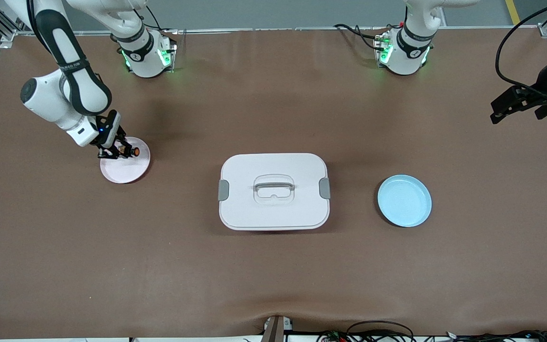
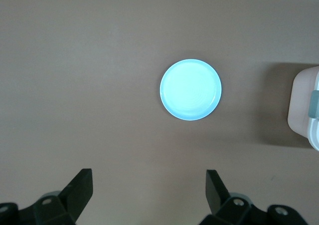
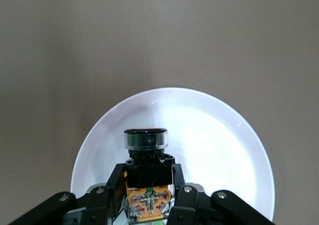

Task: Transfer orange switch to right arm and place
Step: 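Lower the switch onto the pink plate with the right gripper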

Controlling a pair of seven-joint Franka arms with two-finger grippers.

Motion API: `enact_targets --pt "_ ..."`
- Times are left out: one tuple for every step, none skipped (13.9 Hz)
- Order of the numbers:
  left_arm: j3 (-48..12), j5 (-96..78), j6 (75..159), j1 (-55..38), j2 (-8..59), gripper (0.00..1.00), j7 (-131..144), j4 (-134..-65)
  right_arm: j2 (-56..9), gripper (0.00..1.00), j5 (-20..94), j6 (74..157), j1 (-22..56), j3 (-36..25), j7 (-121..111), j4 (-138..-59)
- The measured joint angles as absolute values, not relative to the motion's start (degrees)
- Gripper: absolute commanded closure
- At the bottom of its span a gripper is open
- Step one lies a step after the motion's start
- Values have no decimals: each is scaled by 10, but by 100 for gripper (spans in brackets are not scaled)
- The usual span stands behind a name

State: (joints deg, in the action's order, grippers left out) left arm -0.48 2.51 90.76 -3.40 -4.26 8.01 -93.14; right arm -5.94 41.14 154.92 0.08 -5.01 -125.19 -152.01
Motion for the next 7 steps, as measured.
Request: enact_targets --pt "-6 25 908 -34 -43 0 80 -931 -65 100 412 1553 1 -49 -1253 -1518" --pt "-8 25 908 -35 -43 0 80 -931 -68 100 412 1554 2 -49 -1253 -1517" --pt "-8 25 908 -35 -43 0 80 -931 -69 100 412 1555 2 -48 -1253 -1517" --pt "-9 25 908 -35 -43 0 80 -931 -71 100 413 1556 2 -48 -1253 -1517" --pt "-9 25 908 -35 -43 0 80 -931 -73 100 413 1560 3 -47 -1254 -1516" --pt "-9 25 908 -35 -43 0 80 -931 -75 100 413 1562 5 -47 -1254 -1514" --pt "-9 25 908 -35 -43 0 80 -931 -77 100 413 1564 7 -46 -1254 -1511"
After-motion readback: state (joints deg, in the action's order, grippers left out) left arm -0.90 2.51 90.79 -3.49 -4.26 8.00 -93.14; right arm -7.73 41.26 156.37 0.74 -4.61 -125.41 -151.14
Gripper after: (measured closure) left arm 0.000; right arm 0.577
